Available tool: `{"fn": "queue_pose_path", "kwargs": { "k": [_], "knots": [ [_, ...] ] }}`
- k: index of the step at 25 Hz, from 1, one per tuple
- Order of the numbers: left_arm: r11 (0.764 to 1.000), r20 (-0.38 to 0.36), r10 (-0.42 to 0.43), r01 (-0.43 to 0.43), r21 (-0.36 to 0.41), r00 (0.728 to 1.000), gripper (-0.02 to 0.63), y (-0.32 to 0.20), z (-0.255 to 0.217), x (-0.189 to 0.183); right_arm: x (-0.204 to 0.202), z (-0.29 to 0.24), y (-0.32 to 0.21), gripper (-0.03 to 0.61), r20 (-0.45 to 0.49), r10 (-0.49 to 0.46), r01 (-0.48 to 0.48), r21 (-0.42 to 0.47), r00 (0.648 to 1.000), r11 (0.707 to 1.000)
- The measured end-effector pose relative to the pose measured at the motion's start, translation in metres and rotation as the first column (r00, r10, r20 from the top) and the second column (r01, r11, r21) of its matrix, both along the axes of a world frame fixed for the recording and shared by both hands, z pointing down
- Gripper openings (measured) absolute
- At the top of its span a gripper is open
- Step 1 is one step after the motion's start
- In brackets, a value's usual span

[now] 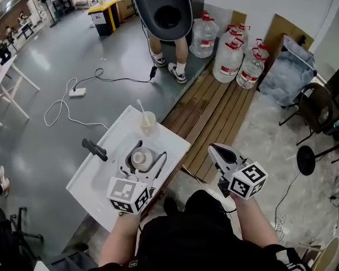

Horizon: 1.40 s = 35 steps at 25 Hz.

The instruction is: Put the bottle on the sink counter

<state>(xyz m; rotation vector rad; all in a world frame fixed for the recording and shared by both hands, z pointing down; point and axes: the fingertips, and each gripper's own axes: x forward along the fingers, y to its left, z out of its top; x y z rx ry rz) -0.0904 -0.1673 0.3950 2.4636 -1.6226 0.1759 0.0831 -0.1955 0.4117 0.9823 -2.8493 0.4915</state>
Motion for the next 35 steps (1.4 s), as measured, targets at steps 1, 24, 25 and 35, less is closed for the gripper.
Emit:
{"fn": "queue_pose_path", "kwargs": {
  "k": [1, 24, 25, 35],
  "knots": [
    [1.0, -0.001, 0.002, -0.002, 0.0, 1.0, 0.337, -0.003, 0.0, -0.004, -0.003, -0.002, -0.004, 0.014, -0.003, 0.004, -0.004, 0.003, 1.0, 1.0],
    [0.992, -0.003, 0.02, -0.02, -0.128, 1.0, 0.337, -0.112, 0.072, 0.012, -0.051, 0.044, -0.101, 0.014, -0.043, -0.134, 0.129, -0.095, 0.99, 0.987],
    [0.991, -0.006, 0.026, -0.026, -0.134, 1.0, 0.337, -0.115, 0.076, 0.013, -0.051, 0.046, -0.102, 0.014, -0.048, -0.135, 0.13, -0.1, 0.99, 0.987],
    [0.977, 0.002, 0.095, -0.092, -0.193, 0.996, 0.337, -0.137, 0.124, 0.024, -0.048, 0.071, -0.104, 0.015, -0.082, -0.14, 0.127, -0.152, 0.987, 0.98]
  ]
}}
